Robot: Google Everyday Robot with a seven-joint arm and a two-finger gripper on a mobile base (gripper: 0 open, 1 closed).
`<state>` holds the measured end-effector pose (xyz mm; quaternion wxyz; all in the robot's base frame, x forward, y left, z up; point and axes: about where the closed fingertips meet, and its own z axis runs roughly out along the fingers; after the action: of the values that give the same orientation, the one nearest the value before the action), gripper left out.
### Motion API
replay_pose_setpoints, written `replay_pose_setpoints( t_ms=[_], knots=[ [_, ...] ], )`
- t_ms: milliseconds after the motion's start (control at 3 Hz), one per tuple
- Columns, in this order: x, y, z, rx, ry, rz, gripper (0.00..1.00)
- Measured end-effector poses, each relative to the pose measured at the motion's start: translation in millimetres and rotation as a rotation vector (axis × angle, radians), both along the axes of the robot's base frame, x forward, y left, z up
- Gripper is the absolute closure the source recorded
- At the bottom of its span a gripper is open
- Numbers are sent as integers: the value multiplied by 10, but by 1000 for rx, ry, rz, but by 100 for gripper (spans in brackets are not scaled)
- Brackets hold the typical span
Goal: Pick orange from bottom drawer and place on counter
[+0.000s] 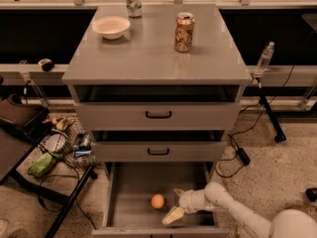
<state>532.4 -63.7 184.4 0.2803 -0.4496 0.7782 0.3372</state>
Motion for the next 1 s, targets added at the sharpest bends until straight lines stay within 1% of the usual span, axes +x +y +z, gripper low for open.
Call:
replay_pose_setpoints(
  t_ms=[333, 667, 1000],
  knots=[
    [196, -235, -114, -23, -51, -24, 0],
    [222, -29, -32, -6, -87, -2, 0],
    [196, 233, -61, 27, -117, 40, 0]
  ],
)
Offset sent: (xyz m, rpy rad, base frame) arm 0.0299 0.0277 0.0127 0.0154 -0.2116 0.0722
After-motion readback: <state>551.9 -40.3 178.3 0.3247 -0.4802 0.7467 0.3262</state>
